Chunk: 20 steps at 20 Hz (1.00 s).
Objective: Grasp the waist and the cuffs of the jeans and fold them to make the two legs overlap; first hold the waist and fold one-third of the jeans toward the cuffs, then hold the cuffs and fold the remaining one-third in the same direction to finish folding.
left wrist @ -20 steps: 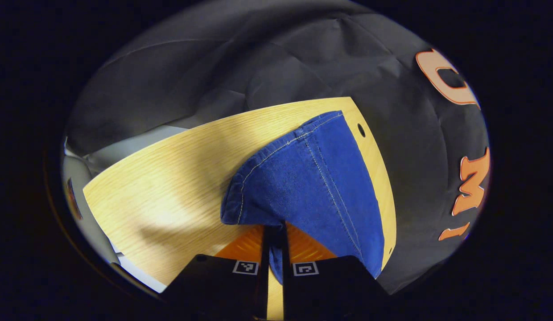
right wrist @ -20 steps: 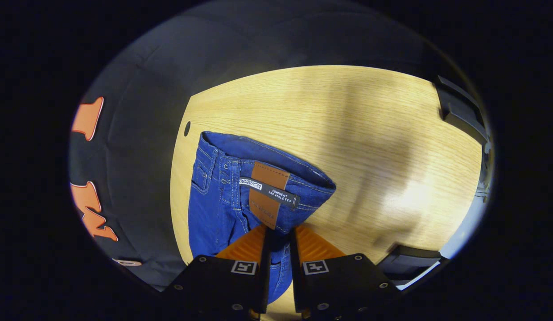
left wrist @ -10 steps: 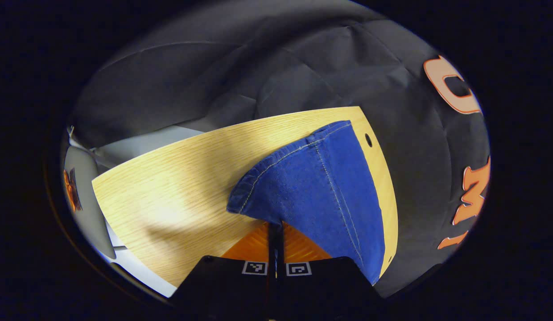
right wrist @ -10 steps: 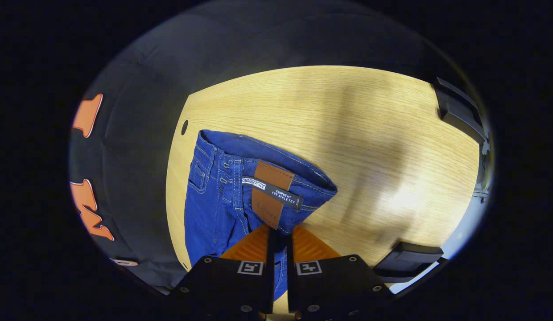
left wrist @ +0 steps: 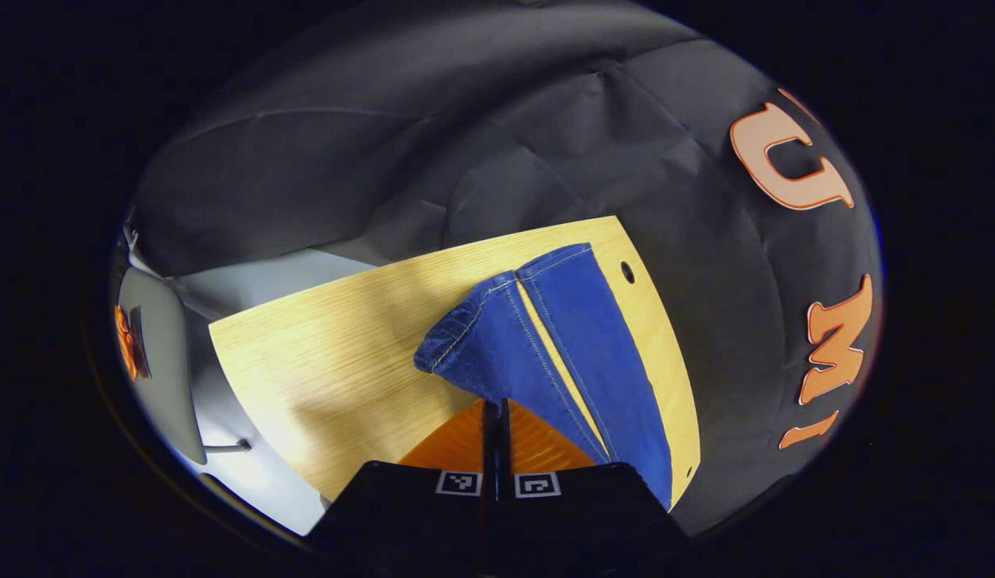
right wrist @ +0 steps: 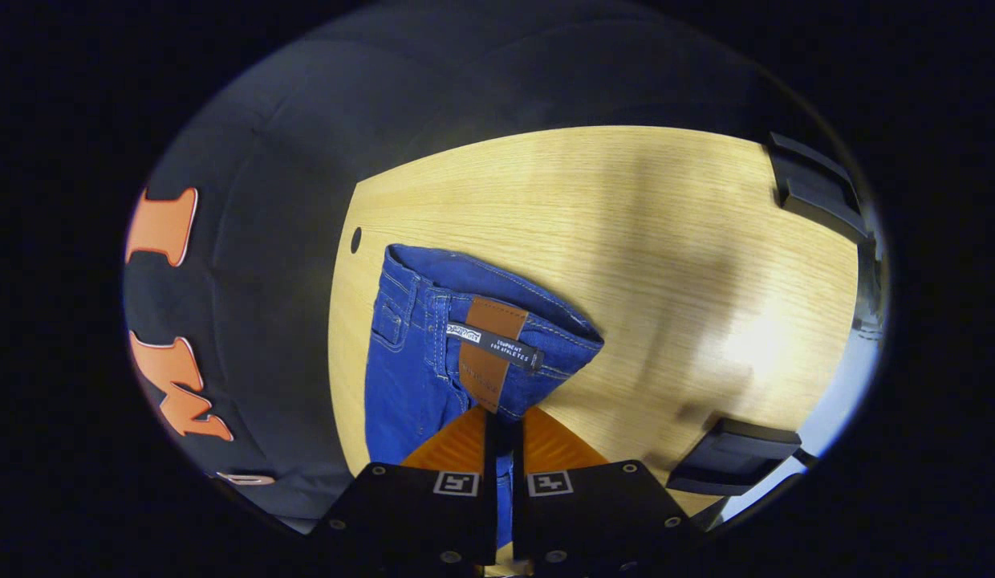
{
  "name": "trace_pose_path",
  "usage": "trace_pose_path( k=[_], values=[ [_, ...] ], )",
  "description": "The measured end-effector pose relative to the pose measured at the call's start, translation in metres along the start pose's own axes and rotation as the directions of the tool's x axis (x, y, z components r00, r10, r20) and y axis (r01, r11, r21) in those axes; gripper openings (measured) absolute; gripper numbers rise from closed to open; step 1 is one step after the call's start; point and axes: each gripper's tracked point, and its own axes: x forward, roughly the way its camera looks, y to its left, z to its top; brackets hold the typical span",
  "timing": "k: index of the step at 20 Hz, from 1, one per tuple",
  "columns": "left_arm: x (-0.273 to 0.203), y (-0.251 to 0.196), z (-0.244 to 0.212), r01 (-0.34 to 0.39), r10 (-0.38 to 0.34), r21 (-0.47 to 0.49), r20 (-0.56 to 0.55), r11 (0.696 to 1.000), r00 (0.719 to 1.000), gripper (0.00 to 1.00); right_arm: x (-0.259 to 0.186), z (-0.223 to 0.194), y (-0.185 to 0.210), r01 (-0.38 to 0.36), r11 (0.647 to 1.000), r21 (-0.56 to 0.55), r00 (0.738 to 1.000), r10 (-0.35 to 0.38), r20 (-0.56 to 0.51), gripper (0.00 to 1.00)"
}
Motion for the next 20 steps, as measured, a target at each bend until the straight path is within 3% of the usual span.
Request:
trace_pose_path(
  k=[4,9,17,20],
  values=[
    [-0.023,-0.019,0.001,-0.036,0.037,-0.024,0.013,0.999,0.999,0.01,-0.012,0.003,0.01,-0.007,1.0,0.013,0.999,0.007,-0.046,0.08],
    [-0.033,-0.041,0.011,-0.125,0.125,0.018,-0.008,0.992,0.992,0.0,-0.027,0.007,0.015,0.031,0.999,0.038,0.994,-0.026,-0.106,0.08],
    [0.034,-0.084,0.062,-0.182,0.183,0.02,-0.118,0.983,0.976,0.01,-0.015,0.017,0.04,0.094,0.986,0.135,0.994,-0.086,-0.064,0.08],
    [0.076,-0.103,0.077,-0.171,0.186,0.099,-0.166,0.98,0.968,0.0,-0.005,0.023,0.054,0.108,0.98,0.166,0.994,-0.104,-0.036,0.08]
  ],
)
